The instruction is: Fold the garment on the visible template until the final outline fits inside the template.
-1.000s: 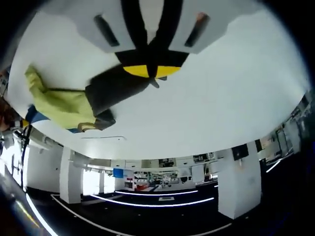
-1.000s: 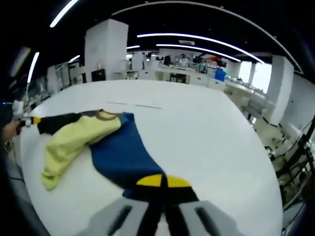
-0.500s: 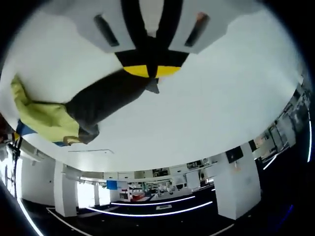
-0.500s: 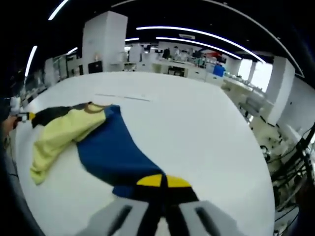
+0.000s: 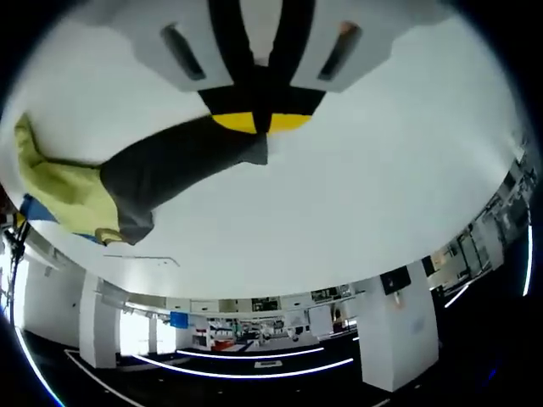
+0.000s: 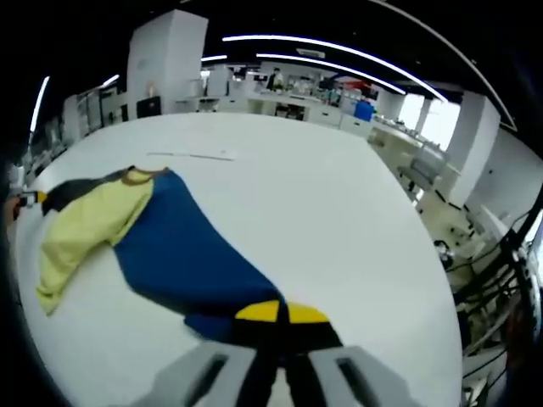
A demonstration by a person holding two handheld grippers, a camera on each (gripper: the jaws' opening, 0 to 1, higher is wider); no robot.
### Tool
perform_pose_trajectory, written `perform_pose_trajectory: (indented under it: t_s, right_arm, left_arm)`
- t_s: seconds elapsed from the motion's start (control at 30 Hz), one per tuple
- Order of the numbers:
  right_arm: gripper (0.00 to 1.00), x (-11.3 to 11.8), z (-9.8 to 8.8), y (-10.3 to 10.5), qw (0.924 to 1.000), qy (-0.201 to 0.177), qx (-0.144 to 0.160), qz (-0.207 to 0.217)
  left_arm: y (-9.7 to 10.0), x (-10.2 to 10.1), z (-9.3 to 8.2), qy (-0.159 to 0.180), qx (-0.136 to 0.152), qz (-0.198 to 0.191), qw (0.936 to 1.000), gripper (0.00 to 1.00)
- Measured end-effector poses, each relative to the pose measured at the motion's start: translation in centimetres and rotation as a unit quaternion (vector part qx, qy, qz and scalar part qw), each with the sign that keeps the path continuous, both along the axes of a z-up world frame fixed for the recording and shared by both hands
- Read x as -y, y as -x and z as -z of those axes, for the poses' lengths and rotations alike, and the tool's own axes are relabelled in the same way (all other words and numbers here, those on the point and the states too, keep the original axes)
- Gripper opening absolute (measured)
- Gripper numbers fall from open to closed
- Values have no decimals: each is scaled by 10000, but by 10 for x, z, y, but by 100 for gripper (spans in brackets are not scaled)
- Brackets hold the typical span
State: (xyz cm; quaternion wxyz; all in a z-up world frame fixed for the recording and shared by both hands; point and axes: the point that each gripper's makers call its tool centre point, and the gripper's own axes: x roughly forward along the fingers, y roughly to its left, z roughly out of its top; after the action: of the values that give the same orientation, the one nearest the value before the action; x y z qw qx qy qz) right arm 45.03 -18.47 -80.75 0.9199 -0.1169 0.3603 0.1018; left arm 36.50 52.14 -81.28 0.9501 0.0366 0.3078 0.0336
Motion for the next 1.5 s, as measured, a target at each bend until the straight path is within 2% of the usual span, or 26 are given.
perform_pose_trajectory:
  t_s: [0.1,0.3,0.47,0.57,0.6,0.7,0.77,0.83,1.0,1.17,1.27,1.33,1.43,1.5]
  right_arm:
    - [0,5,0,1,9999,74,-42,55]
    - [0,12,4,1,9998,138,-117,86]
    - [0,17,7,-3,9995,221,-185,109]
    - [0,20,9,-1,9993,254,-224,149]
    - [0,20,9,0,9992,250,-235,187]
    - [0,21,9,0,9992,270,-235,191]
    - [0,22,9,0,9991,279,-236,228]
    - [0,22,10,0,9990,290,-252,220]
    - [0,21,12,-2,9990,268,-265,235]
    - [1,24,18,2,9983,321,-368,314]
    - [13,23,17,3,9984,277,-355,349]
    - [24,23,16,3,9985,207,-318,393]
    - [42,20,12,5,9985,106,-292,443]
    - [52,14,9,3,9987,-114,-212,456]
  left_arm:
    - [0,-1,0,-120,-60,99,9999,0]
    - [-14,-9,1,-371,-209,320,9986,0]
    - [-24,-5,-2,-515,-301,440,9972,0]
    - [-30,-10,-4,-388,-243,307,9985,0]
    - [-31,-11,-4,-180,-175,131,9996,0]
    - [-30,-16,0,25,-172,-9,9998,0]
    - [-27,-13,1,276,-132,-100,9995,0]
    - [-25,-15,3,153,-193,-19,9997,0]
    - [-22,-18,9,251,-307,-52,9992,1]
    - [-16,-25,11,-48,-400,-5,9992,12]
    - [-11,-28,9,2,-320,-99,9994,24]
    - [-6,-26,6,-69,-260,-82,9996,33]
    - [-1,-23,4,-36,-188,-34,9998,41]
    - [0,-19,0,55,-77,33,9999,46]
